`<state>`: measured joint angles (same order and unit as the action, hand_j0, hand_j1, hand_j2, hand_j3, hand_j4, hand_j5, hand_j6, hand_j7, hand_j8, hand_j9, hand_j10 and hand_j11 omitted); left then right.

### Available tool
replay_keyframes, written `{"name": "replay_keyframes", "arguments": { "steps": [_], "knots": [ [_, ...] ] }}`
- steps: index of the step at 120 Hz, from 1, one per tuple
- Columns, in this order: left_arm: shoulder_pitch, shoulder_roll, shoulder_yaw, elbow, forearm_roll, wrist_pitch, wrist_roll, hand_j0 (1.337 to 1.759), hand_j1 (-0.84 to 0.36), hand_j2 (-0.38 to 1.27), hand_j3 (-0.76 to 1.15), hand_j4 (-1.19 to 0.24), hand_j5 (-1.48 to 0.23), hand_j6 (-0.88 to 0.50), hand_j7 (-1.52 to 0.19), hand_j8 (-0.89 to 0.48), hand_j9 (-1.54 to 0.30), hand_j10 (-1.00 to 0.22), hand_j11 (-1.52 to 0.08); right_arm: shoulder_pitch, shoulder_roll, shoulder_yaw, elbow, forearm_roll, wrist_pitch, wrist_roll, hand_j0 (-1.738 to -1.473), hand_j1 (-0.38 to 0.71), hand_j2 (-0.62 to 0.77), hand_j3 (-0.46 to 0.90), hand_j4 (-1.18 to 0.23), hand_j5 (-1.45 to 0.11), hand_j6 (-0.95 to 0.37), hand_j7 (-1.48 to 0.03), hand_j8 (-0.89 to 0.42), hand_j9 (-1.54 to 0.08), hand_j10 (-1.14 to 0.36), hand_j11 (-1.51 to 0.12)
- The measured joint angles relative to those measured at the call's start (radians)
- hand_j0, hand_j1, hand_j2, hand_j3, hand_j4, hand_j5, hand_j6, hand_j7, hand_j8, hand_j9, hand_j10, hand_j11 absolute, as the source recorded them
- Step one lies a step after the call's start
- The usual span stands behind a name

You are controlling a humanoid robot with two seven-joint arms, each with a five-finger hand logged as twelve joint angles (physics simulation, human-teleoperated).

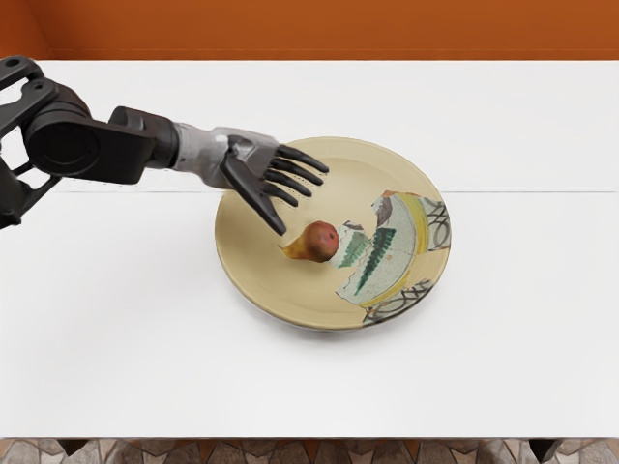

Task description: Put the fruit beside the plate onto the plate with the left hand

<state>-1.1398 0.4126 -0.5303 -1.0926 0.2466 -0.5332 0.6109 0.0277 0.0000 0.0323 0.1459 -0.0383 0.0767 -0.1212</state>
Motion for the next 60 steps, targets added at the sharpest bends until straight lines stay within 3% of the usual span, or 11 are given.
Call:
{"name": "replay_keyframes", "arguments": {
  "steps": [30, 40, 60],
  "knots": [
    [0.024, 0.105, -0.088, 0.002, -0.218, -0.069, 0.000, 1.658, 0.28, 0.04, 0.00, -0.06, -0.07, -0.05, -0.07, -0.05, -0.07, -0.05, -0.07, 0.001, 0.000, 0.000, 0.000, 0.000, 0.000, 0.000, -1.658, -0.35, 0.00, 0.00, 0.00, 0.00, 0.00, 0.00, 0.00, 0.00, 0.00, 0.00],
    [0.113, 0.168, -0.091, 0.002, -0.264, -0.074, 0.000, 1.658, 0.30, 0.03, 0.00, -0.04, -0.05, -0.03, -0.05, -0.03, -0.05, -0.03, -0.05, 0.001, 0.000, 0.000, 0.000, 0.000, 0.000, 0.000, -1.658, -0.35, 0.00, 0.00, 0.00, 0.00, 0.00, 0.00, 0.00, 0.00, 0.00, 0.00],
    [0.161, 0.287, -0.098, 0.004, -0.310, -0.077, 0.000, 1.658, 0.33, 0.01, 0.00, -0.02, -0.02, -0.01, -0.02, -0.01, -0.02, -0.01, -0.02, 0.001, 0.000, 0.000, 0.000, 0.000, 0.000, 0.000, -1.658, -0.35, 0.00, 0.00, 0.00, 0.00, 0.00, 0.00, 0.00, 0.00, 0.00, 0.00]
  ]
}}
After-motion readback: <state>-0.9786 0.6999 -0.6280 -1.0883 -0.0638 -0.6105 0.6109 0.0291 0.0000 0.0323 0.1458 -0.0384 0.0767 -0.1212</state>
